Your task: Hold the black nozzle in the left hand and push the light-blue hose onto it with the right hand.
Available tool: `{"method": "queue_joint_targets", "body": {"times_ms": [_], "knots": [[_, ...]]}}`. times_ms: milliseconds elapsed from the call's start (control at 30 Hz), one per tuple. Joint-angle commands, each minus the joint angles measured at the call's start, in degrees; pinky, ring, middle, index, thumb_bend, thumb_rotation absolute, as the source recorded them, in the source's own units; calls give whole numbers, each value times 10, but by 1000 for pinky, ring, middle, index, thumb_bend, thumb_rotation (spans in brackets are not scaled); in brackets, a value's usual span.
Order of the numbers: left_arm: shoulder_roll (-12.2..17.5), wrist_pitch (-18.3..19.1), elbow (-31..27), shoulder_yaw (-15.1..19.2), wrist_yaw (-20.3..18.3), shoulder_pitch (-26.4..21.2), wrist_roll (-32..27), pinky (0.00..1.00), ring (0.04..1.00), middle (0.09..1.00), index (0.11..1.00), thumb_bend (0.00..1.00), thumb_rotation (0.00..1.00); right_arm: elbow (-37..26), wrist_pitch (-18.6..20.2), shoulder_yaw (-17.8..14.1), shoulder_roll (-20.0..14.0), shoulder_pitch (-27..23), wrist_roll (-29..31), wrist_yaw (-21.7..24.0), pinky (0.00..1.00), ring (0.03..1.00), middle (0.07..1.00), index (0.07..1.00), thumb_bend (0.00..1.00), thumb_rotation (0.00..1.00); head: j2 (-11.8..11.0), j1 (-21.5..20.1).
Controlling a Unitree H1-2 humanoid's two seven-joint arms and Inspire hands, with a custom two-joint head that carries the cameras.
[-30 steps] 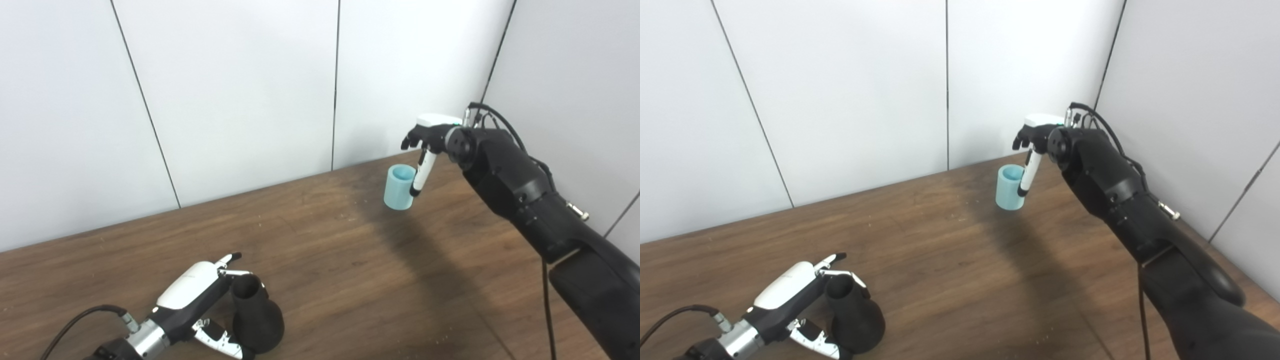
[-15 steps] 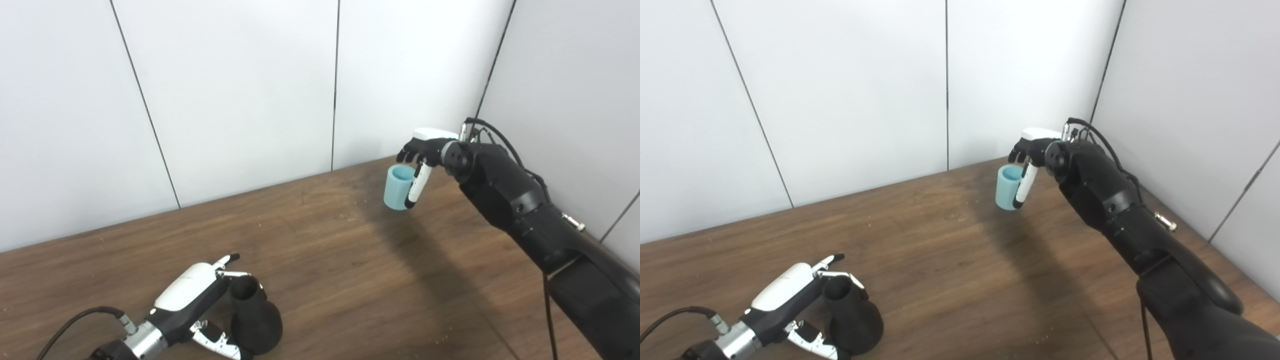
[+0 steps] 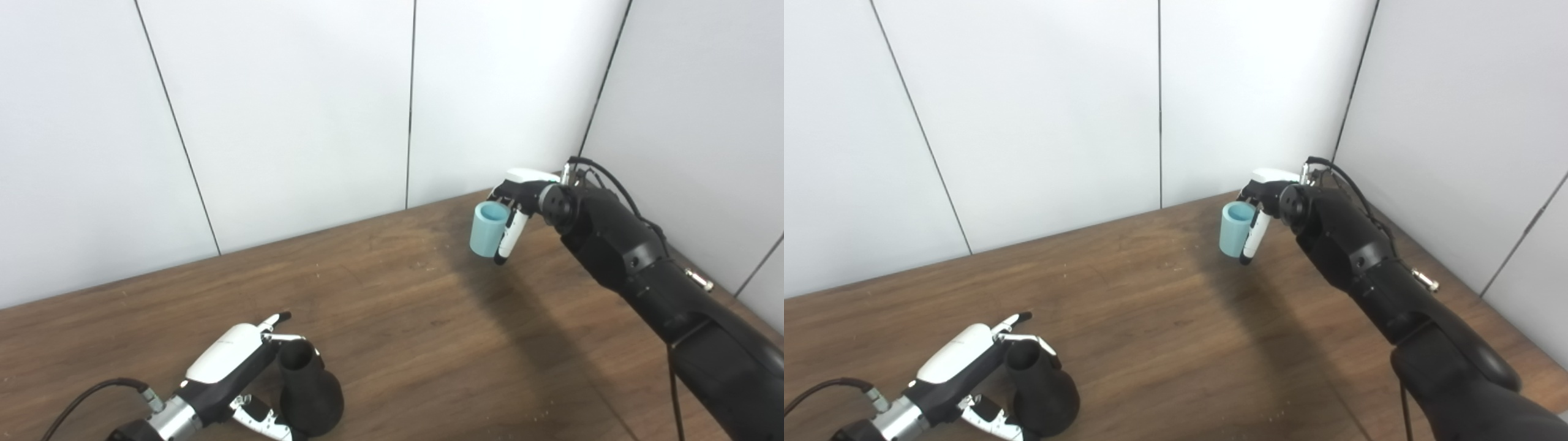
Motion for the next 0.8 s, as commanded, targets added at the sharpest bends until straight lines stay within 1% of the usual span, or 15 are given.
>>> {"method": "queue_joint_targets", "body": {"times_ms": [0, 233, 367, 400, 433, 500, 600, 633, 667, 700, 767], "knots": [[47, 46, 37, -16, -58, 36, 53, 1000, 569, 439, 496, 526, 0, -7, -7, -3, -10, -17, 0, -17, 659, 728, 762, 785, 901, 107, 4, 2], [51, 40, 36, -16, -56, 37, 54, 1000, 569, 441, 494, 526, 0, -7, -12, 4, -10, -14, 4, -28, 639, 702, 725, 731, 888, 74, 7, 2], [50, 40, 36, -17, -55, 37, 54, 1000, 569, 441, 494, 526, 0, -4, -18, 9, -8, -15, 0, -39, 613, 670, 686, 703, 855, 67, 8, 2], [50, 40, 36, -17, -56, 37, 54, 1000, 570, 441, 494, 526, 0, -3, -19, 10, -8, -16, -1, -41, 576, 632, 663, 697, 848, 68, 8, 2], [50, 41, 35, -17, -56, 37, 54, 1000, 571, 441, 494, 526, 0, -3, -19, 11, -7, -17, -2, -45, 564, 619, 656, 695, 846, 68, 8, 2], [50, 42, 34, -17, -57, 37, 54, 1000, 572, 441, 494, 526, 0, -3, -19, 12, -5, -17, -4, -54, 488, 550, 609, 690, 842, 76, 8, 3], [49, 44, 33, -18, -58, 39, 56, 1000, 573, 440, 496, 526, 0, -5, -19, 9, -1, -15, -2, -70, 395, 458, 540, 685, 829, 58, 9, 4], [49, 44, 32, -19, -58, 39, 56, 1000, 575, 442, 496, 526, 0, -6, -19, 6, 1, -14, 0, -77, 334, 390, 508, 688, 703, 30, 10, 3], [49, 44, 31, -19, -58, 40, 56, 1000, 577, 444, 495, 526, 0, -7, -19, 4, 3, -14, 1, -83, 289, 340, 490, 689, 639, 15, 9, 4], [50, 44, 31, -19, -59, 39, 56, 1000, 579, 447, 495, 526, 0, -7, -19, 2, 4, -13, 2, -89, 264, 313, 480, 690, 600, 6, 9, 4], [50, 44, 31, -19, -61, 38, 54, 1000, 580, 451, 494, 526, 0, -7, -19, -1, 7, -12, 4, -100, 277, 332, 478, 690, 578, 1, 10, 5]]}}
